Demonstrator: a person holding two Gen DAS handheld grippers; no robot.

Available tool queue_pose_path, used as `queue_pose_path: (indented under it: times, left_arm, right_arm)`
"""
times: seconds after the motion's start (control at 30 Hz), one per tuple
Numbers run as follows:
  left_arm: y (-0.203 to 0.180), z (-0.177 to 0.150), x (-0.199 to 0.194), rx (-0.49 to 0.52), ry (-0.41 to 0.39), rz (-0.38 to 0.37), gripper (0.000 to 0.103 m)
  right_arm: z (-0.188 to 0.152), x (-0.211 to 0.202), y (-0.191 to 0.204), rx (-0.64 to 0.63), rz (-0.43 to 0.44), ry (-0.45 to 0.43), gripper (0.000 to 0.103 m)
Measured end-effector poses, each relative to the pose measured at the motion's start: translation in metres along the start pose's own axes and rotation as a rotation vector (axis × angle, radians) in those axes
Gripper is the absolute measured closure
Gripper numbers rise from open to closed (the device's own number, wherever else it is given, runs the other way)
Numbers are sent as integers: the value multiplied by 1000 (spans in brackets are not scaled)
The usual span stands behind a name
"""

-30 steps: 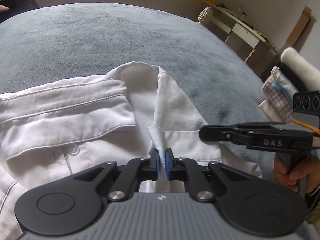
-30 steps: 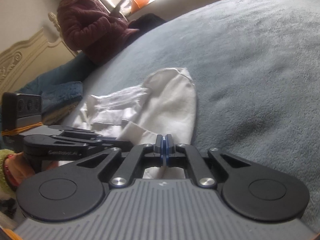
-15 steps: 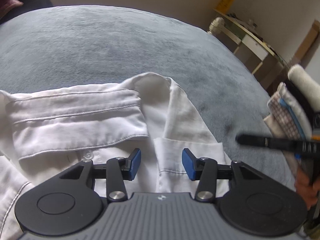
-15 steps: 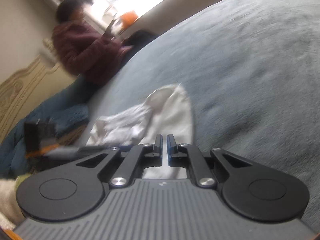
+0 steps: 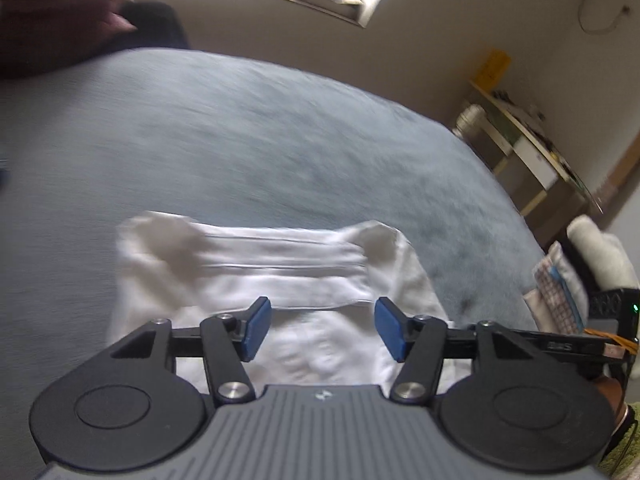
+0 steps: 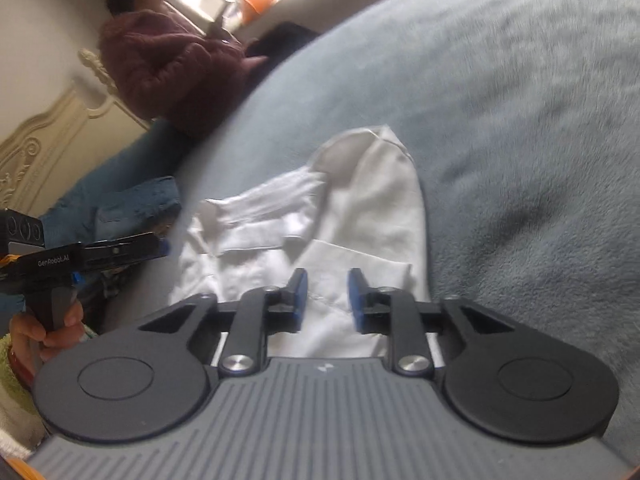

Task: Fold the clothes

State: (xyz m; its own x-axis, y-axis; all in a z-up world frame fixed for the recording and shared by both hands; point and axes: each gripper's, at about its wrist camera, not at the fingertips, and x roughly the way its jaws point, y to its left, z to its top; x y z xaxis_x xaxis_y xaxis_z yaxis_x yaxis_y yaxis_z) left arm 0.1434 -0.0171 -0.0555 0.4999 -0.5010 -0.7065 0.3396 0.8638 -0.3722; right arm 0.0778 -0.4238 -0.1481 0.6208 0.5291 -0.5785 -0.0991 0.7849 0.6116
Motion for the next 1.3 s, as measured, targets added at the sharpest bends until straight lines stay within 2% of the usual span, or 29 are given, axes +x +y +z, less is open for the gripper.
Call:
queue_pose_path:
  times: [0.17,0.33,0.4,0.5,0.73,0.87,0.97,1.3]
  left_arm:
    - [37,-22,-59,-32,-33,93,41]
    - [69,-63,-84,-100,9,143,40]
    - [80,-79,-90,-148,18,134,40]
    - [92,-100,-93,-214,29,100,40]
    - [104,-133,-91,-289,45,34,39]
    - [103,-146,-96,-307,42,-17,37]
    - [103,-154,-92,-332,61,-47,35]
    - [115,-161,-89,-432,93,-82,35]
  right_arm:
    - [-6,-17,25,-30,58,1,74]
    - [-17,-10,55,-60,109,64,67]
    - [-22,-5,65,-61,125,84,63]
    - [-28,3,79,-57,135,95,62]
    - [-39,4,104,-71,89,54,47]
    - [-41,-1,108,-89,43,43,46]
    - [-41,-4,104,-49,51,26,45]
    - [-41,-16,102,-79,9,15,42]
